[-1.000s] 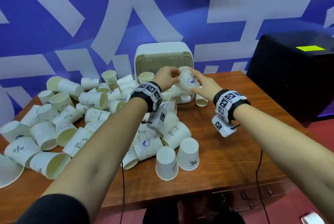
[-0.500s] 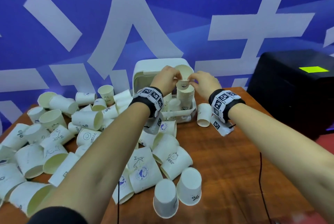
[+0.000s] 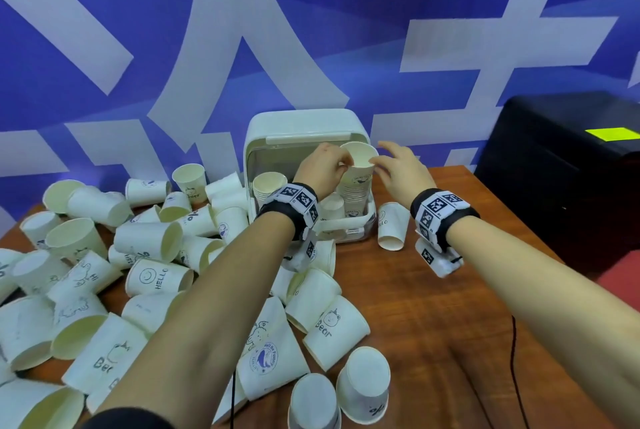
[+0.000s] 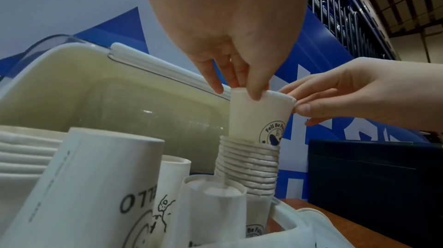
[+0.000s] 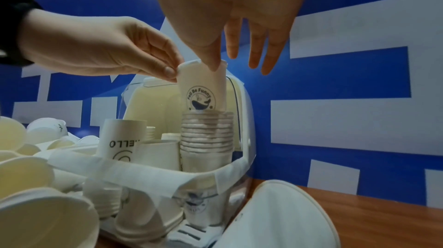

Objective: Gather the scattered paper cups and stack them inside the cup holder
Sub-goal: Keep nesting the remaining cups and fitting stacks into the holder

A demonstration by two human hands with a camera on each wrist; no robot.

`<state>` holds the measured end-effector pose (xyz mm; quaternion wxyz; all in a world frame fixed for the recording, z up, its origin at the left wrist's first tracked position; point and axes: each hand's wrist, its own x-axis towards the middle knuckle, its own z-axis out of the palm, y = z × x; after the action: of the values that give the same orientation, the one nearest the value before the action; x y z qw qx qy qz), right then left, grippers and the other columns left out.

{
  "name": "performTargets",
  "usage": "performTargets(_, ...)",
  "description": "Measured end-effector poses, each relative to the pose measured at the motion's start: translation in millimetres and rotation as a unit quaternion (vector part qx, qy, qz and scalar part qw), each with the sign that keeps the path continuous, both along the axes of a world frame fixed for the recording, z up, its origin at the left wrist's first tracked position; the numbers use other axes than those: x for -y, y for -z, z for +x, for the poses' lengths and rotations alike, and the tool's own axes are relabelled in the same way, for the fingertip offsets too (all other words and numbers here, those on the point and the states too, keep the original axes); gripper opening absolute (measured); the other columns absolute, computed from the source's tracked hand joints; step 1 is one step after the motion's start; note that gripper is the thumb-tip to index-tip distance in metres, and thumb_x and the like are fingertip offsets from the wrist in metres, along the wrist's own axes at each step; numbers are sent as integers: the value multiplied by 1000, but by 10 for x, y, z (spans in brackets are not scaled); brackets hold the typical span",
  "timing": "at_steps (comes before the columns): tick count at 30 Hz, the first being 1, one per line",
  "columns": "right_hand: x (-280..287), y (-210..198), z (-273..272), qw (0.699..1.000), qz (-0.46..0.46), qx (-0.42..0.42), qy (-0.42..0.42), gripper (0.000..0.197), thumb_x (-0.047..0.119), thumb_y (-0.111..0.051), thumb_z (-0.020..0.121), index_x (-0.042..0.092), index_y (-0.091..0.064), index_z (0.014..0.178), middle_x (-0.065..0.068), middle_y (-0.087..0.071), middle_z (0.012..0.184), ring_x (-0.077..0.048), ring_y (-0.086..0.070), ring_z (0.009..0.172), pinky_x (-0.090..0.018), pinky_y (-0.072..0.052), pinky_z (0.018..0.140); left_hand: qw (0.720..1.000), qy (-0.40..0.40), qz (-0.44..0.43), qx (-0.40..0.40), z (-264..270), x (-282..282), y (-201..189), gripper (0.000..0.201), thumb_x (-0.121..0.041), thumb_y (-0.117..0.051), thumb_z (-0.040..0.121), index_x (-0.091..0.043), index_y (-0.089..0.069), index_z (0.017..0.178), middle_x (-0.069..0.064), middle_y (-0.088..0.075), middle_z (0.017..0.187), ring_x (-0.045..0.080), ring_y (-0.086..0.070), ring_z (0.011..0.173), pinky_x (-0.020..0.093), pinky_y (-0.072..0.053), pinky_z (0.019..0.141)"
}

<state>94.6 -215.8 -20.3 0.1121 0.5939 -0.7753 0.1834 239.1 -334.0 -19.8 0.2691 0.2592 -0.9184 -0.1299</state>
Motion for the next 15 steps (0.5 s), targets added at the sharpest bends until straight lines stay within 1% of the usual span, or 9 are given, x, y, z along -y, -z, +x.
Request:
performTargets(2, 22, 58, -24, 1000, -9, 4, -22, 32, 17, -46, 97, 12, -59, 127, -2, -41, 147, -25, -37, 130, -41, -39, 100, 1000, 2, 11, -2, -7, 14, 34, 17, -14, -54, 93, -15, -68, 102, 3, -66, 106, 20, -52, 108, 35, -45, 88)
performTargets(5, 83, 160, -54, 999, 5, 12, -39, 38, 11, -45, 95, 12, -53, 132, -3, -43, 146, -24, -36, 132, -38, -34, 109, 1000, 2, 29, 4, -16, 32, 79, 18, -13, -54, 92, -13, -69, 103, 5, -68, 107, 23, -55, 105, 36, -45, 90)
performTargets(7, 109, 250, -73, 999, 20, 23, -42, 41, 8, -44, 94, 13, -51, 135, -4, -43, 146, -23, -35, 134, -38, -30, 112, 999, 2, 34, 17, -11, 33, 130, 19, -14, -53, 93, -14, -68, 104, 4, -68, 109, 23, -57, 104, 38, -46, 91)
performTargets(9, 110, 348, -97, 998, 35, 32, -42, 45, 5, -43, 93, 15, -48, 137, -3, -43, 146, -23, -34, 135, -40, -30, 112, 999, 1, 38, 39, 8, 39, 212, 21, -15, -51, 94, -15, -68, 107, 4, -68, 111, 23, -59, 104, 37, -47, 90)
performTargets(11, 95, 448, -112, 997, 57, 38, -41, 52, 3, -41, 92, 19, -42, 142, -3, -42, 147, -24, -33, 136, -44, -32, 111, 997, -2, 44, 55, 42, 71, 320, 25, -16, -49, 94, -16, -66, 112, 4, -67, 115, 23, -60, 106, 35, -47, 90)
performTargets(13, 83, 535, -112, 995, 72, 58, -39, 59, 1, -40, 90, 22, -35, 145, -2, -41, 147, -25, -31, 137, -47, -33, 109, 997, 7, 49, 57, 71, 106, 427, 28, -17, -48, 95, -17, -63, 119, 3, -65, 121, 22, -57, 112, 33, -44, 94)
performTargets(15, 74, 609, -102, 992, 65, 101, -25, 64, -1, -39, 87, 24, -32, 146, -3, -42, 146, -26, -32, 136, -48, -34, 108, 996, 30, 45, 64, 67, 101, 512, 32, -16, -49, 95, -17, -58, 126, 4, -60, 130, 23, -54, 119, 34, -41, 100)
